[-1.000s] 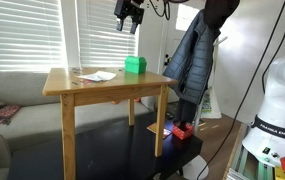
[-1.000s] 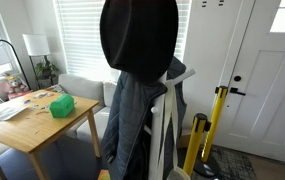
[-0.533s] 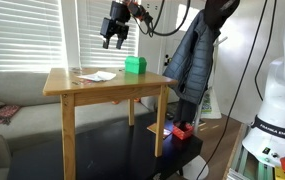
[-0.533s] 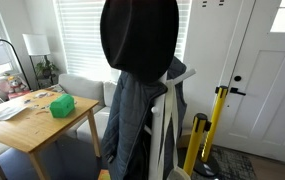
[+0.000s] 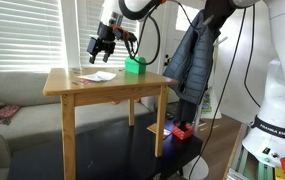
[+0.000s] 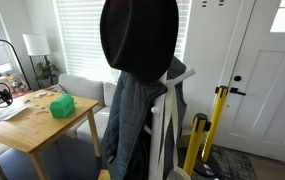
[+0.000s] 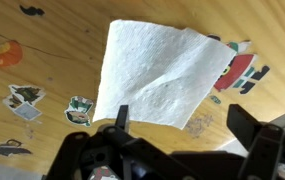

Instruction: Pick up the white paper towel and wipe the table, put the white paper towel on the bottom right side of the table

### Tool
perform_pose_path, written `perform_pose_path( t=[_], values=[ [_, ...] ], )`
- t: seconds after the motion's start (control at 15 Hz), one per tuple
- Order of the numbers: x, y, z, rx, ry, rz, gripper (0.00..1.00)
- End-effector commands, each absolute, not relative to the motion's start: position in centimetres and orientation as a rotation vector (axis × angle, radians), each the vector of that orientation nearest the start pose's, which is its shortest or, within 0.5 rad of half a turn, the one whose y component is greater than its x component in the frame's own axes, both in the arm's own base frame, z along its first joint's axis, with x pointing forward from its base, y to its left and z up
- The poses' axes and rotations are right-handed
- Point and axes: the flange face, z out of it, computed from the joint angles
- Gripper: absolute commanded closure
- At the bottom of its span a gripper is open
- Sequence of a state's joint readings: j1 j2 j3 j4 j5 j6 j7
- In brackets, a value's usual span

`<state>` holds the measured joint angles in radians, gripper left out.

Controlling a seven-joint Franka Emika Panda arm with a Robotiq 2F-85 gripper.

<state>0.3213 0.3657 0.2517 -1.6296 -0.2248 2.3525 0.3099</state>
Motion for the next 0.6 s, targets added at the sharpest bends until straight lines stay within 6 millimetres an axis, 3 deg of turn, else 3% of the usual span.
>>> perform_pose_path(
  t=[0.0, 0.53],
  values=[
    [61.1, 36.4, 44.0, -2.954, -0.589, -0.620, 0.00],
    [62.3, 36.3, 40.7, -2.968, -0.605, -0.710, 0.00]
  ],
)
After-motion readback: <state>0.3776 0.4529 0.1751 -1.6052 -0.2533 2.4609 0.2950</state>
